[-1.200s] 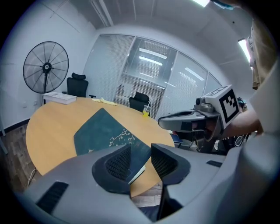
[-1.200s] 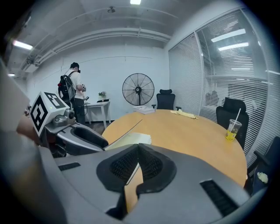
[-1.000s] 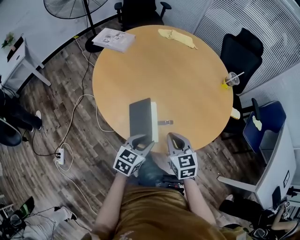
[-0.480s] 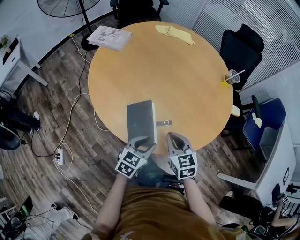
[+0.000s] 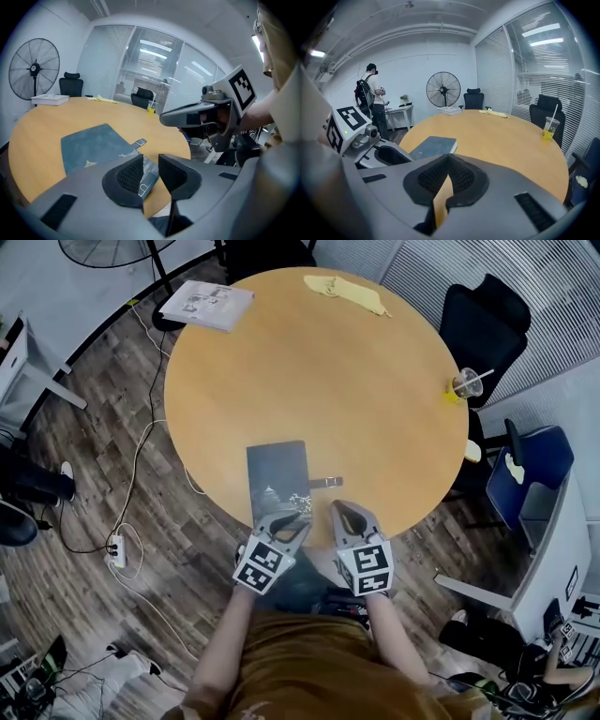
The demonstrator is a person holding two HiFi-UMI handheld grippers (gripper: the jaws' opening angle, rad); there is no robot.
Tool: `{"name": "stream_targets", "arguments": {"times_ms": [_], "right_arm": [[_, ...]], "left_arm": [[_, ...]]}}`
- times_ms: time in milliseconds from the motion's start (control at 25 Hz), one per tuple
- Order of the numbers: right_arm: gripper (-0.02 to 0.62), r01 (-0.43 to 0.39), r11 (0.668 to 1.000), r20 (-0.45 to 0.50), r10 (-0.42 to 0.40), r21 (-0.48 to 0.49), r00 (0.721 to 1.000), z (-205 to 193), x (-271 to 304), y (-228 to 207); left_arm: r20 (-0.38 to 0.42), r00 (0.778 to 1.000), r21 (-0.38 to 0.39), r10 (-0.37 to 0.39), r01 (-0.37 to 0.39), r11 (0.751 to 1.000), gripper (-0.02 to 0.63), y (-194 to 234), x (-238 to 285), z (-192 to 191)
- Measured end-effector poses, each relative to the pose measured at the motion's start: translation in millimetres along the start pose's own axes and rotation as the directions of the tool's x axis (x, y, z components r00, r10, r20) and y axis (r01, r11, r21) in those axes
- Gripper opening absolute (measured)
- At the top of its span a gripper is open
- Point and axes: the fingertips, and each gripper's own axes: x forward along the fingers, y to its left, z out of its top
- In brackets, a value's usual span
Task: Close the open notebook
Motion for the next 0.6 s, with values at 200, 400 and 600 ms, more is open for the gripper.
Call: {"name": "stream_targets", "arguments": {"times_ms": [200,400,600], "right_arm": [[0.012,0.006,1.000,-0.004,-0.006,0.005,1.000,1,2,-4],[0.012,0.012,1.000,0.009,-0.012,0.000,1.000,7,1,-6],[0.012,0.009,1.000,0.028,-0.009,-0.009,1.000,12,-4,-2]], "left_arm": [[0.004,0.999,-0.111,0.042,-0.041,0.993,0.118,29,-3,-4],[0.015,0.997,-0.142,0.074,-0.071,0.987,0.118,38,-6,-6],[0.039,0.993,-0.142,0.114,-0.107,0.984,0.118,42,-14,0]]}}
